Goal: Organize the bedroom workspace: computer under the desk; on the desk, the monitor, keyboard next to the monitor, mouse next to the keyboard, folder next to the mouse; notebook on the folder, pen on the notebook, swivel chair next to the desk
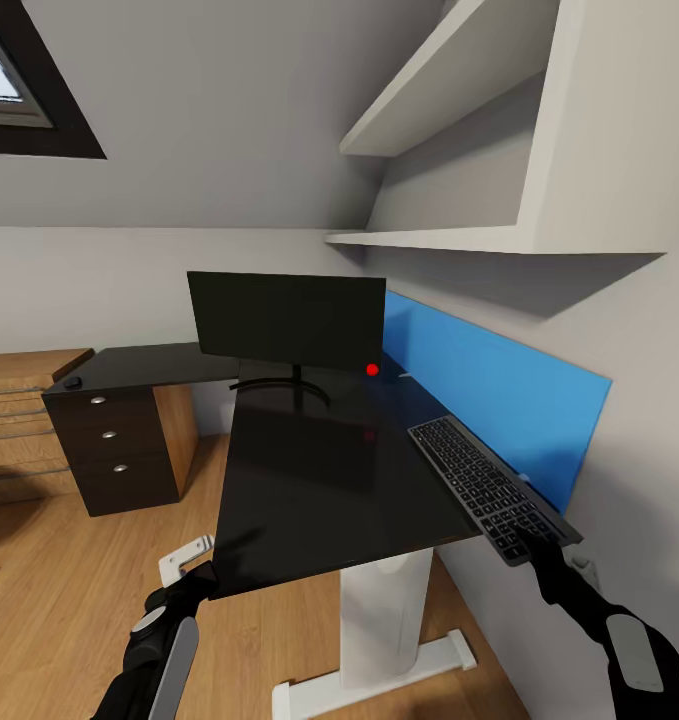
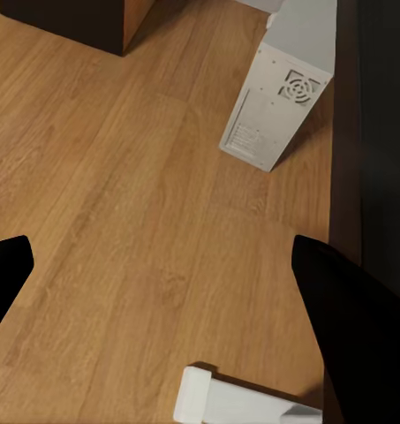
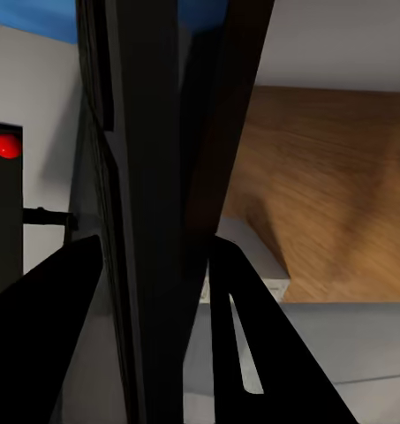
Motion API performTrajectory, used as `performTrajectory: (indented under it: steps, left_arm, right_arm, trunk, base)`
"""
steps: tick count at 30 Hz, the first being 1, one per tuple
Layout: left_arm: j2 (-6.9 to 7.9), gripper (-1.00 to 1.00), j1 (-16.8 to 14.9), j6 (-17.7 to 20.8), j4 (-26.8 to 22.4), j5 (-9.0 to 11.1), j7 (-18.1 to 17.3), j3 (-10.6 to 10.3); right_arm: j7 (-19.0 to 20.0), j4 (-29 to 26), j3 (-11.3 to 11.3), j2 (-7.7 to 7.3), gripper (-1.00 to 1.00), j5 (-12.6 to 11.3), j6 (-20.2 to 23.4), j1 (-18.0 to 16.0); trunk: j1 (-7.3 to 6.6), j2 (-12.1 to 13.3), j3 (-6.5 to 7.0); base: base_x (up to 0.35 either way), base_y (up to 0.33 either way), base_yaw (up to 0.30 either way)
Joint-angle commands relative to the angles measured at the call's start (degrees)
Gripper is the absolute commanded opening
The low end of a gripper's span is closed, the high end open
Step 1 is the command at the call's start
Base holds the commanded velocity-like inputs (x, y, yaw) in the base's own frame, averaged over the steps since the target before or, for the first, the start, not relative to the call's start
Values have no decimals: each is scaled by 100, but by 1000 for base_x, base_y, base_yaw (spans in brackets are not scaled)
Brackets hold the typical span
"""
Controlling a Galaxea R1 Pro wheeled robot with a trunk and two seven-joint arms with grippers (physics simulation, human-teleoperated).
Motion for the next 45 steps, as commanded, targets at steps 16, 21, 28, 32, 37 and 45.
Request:
performTrajectory:
  steps: [16,21,28,32,37,45]
  left_arm:
    - [0,100,-2,16,110,99,31,-158]
    - [0,100,-2,15,113,98,31,-164]
    - [1,100,-2,15,115,97,31,-164]
    - [-5,100,-2,18,121,99,31,-190]
    - [-5,100,-2,16,121,99,31,-212]
    - [-1,100,-2,15,181,97,31,-251]
  right_arm:
    - [394,-369,94,22,-100,53,16,-6]
    - [400,-371,103,20,-100,57,17,-6]
    - [470,-389,297,25,-100,61,15,-6]
    - [620,-403,529,45,-100,69,-14,-6]
    - [678,-507,645,96,-100,70,-24,-6]
    - [697,-666,675,227,-100,70,-27,-6]
  trunk:
    - [-308,559,244]
    - [-418,759,334]
    - [-483,879,388]
    - [-483,879,388]
    - [-483,879,388]
    - [-483,879,388]
  base:
    - [0,0,0]
    - [0,0,0]
    - [0,0,0]
    - [0,0,0]
    - [0,0,0]
    - [0,70,0]
